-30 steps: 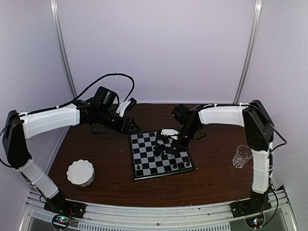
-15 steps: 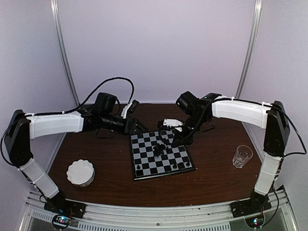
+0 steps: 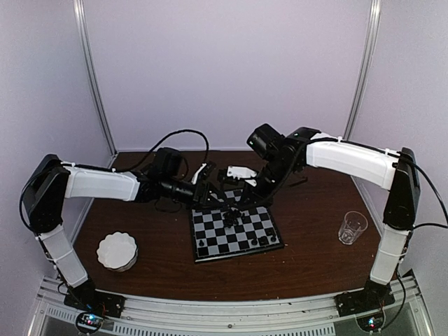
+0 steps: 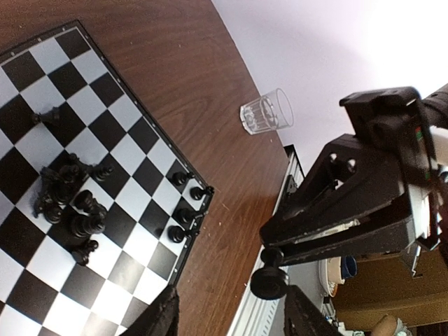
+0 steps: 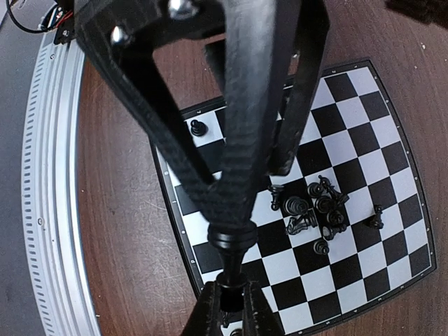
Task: Set up the chess pieces on the board
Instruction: Pass from the right arm to the left
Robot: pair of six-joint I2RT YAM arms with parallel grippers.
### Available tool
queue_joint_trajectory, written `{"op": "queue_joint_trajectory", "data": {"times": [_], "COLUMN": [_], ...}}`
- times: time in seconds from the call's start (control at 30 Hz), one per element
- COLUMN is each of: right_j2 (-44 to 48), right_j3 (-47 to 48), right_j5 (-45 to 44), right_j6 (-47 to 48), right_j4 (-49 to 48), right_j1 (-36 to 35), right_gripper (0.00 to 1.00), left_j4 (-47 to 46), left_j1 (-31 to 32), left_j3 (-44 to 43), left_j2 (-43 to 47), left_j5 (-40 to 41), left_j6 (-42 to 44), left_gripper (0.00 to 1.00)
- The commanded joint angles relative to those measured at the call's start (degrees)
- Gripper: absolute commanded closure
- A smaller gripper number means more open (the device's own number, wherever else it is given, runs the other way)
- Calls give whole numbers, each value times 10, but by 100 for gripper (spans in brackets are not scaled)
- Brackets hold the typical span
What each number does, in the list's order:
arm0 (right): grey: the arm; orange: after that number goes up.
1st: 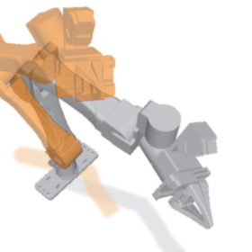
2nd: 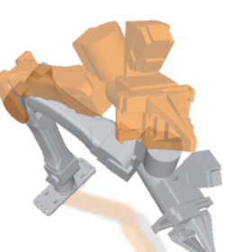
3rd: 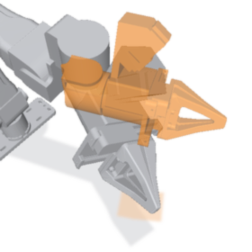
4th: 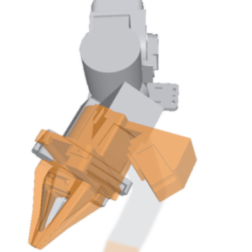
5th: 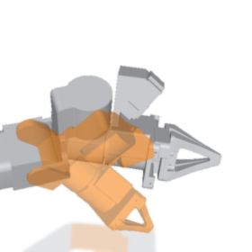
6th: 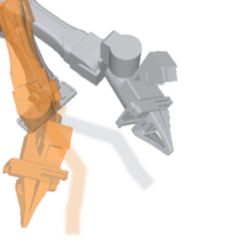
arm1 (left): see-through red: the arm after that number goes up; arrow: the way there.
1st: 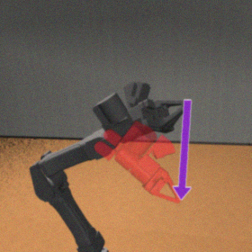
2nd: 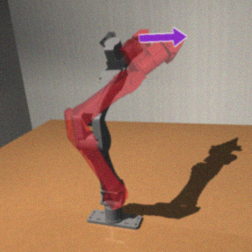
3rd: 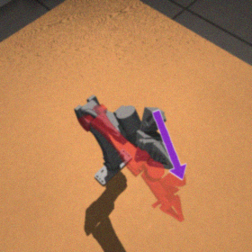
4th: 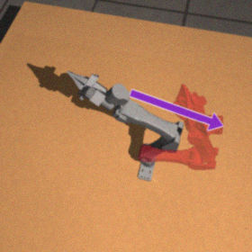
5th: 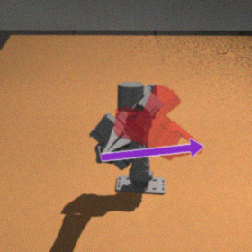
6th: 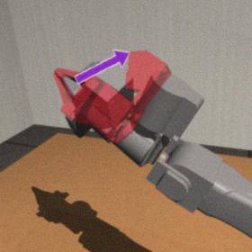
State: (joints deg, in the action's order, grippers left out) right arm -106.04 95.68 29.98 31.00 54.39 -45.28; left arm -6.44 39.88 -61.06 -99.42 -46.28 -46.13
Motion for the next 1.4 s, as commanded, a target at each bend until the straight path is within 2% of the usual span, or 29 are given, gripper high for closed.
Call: {"op": "queue_joint_trajectory", "data": {"times": [0.0,0.3,0.6,0.8,0.87,1.03,1.17,1.37], "right_j2": [-8,-13,-18,-16,-15,13,63,98], "right_j3": [21,24,24,26,26,10,-24,-73], "right_j5": [13,12,12,10,9,6,103,263], "right_j6": [-9,-10,-10,-11,-10,-11,-18,-107], "right_j4": [13,13,11,10,14,19,12,-43], "right_j1": [-7,-12,-15,-16,-16,-12,24,114], "right_gripper": [97,96,96,95,94,80,69,64], "left_j4": [-41,-72,-108,-115,-116,-121,-127,-184], "left_j1": [15,21,21,21,21,21,19,15], "left_j3": [-9,-9,-4,-2,-3,-1,0,12], "left_j2": [-18,-31,-34,-34,-34,-32,-28,-17], "left_j5": [-36,-62,-80,-84,-84,-85,-84,-72], "left_j6": [-20,-39,-58,-62,-62,-62,-60,-65], "left_gripper": [51,58,78,85,87,88,88,88]}}
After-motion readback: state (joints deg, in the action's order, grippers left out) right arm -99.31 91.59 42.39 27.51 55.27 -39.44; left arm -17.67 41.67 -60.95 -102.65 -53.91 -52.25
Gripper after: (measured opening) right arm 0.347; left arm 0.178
